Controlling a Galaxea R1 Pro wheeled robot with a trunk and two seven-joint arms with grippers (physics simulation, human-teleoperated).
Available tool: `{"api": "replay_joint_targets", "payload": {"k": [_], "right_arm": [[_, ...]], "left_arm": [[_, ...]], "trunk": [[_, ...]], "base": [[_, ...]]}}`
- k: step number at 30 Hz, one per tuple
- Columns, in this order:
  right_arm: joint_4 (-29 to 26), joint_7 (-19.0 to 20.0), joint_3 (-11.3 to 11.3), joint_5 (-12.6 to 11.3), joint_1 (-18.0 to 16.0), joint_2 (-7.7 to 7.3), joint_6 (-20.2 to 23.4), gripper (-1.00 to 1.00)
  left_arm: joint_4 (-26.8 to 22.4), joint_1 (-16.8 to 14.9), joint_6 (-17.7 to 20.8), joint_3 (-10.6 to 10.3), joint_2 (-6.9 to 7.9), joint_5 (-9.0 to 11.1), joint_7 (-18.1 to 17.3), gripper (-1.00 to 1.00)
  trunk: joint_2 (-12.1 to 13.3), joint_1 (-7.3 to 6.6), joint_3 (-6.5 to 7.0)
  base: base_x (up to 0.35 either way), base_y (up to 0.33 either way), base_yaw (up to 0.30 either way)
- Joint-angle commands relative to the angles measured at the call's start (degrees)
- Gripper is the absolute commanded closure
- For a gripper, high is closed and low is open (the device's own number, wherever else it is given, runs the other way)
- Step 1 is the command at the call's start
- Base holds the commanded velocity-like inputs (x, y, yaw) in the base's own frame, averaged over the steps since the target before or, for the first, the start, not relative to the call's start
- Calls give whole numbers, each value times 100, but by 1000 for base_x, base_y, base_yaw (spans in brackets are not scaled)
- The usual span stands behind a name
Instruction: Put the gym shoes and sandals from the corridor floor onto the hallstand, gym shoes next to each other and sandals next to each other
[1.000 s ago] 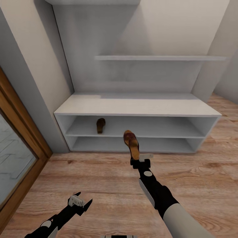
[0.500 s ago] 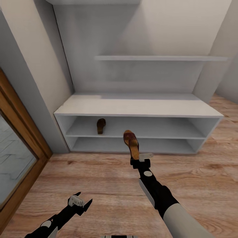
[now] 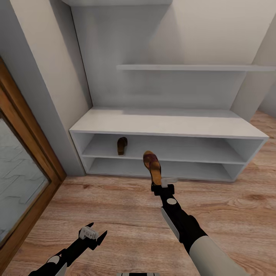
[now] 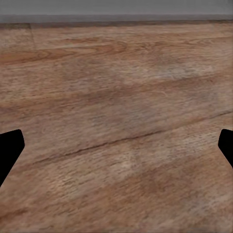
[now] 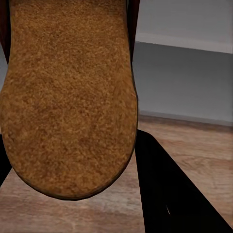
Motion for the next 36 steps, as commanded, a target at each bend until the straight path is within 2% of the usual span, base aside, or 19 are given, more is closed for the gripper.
{"api": "replay_joint_targets", "payload": {"k": [1, 18, 36], "right_arm": [[0, -19, 2, -12, 0, 0, -4, 100], [0, -19, -5, -11, 0, 0, -4, 100], [4, -20, -7, -11, 0, 0, -4, 100]], "left_arm": [[0, 0, 0, 0, 0, 0, 0, -100], [0, 0, 0, -1, 0, -5, -1, -100], [0, 0, 0, 0, 0, -2, 0, -100]], "trunk": [[0, 0, 0], [0, 0, 0], [0, 0, 0]], "base": [[40, 0, 12], [257, 0, 3], [36, 100, 0]]}}
